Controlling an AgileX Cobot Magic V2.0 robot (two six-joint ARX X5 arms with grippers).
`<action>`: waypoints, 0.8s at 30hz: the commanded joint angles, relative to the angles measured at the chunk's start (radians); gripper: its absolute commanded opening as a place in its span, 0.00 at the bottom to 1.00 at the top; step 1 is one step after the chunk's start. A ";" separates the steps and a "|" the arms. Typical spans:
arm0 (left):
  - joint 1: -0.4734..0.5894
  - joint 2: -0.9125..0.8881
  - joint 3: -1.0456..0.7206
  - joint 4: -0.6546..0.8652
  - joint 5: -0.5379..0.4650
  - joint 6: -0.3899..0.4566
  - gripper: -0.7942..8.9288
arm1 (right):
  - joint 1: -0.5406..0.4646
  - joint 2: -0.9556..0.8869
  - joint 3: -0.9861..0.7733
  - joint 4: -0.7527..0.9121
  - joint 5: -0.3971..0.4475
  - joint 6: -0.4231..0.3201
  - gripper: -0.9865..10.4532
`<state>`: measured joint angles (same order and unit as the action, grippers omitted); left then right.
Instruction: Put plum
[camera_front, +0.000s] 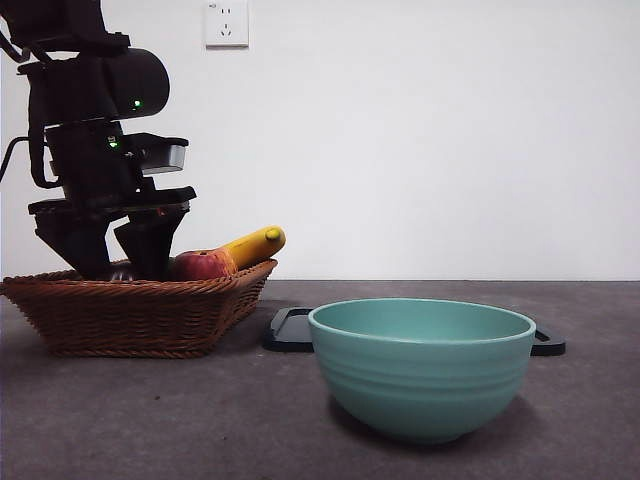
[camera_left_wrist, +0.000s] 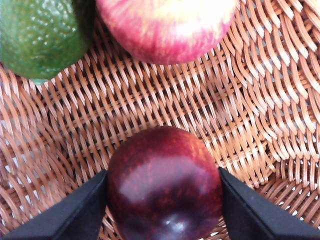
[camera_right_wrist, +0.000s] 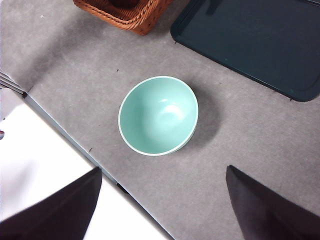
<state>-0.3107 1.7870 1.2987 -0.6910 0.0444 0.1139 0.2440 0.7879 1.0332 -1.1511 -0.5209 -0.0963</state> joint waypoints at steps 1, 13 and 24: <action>-0.006 -0.003 0.021 0.003 0.000 0.005 0.33 | 0.004 0.008 0.018 0.006 -0.003 0.010 0.43; -0.093 -0.269 0.021 -0.025 0.062 -0.003 0.33 | 0.004 0.008 0.018 0.006 -0.002 0.010 0.43; -0.375 -0.415 0.021 -0.050 0.166 -0.024 0.33 | 0.004 0.008 0.018 0.006 0.005 0.010 0.43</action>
<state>-0.6655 1.3552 1.3022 -0.7448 0.2092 0.0952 0.2440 0.7879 1.0332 -1.1511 -0.5190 -0.0967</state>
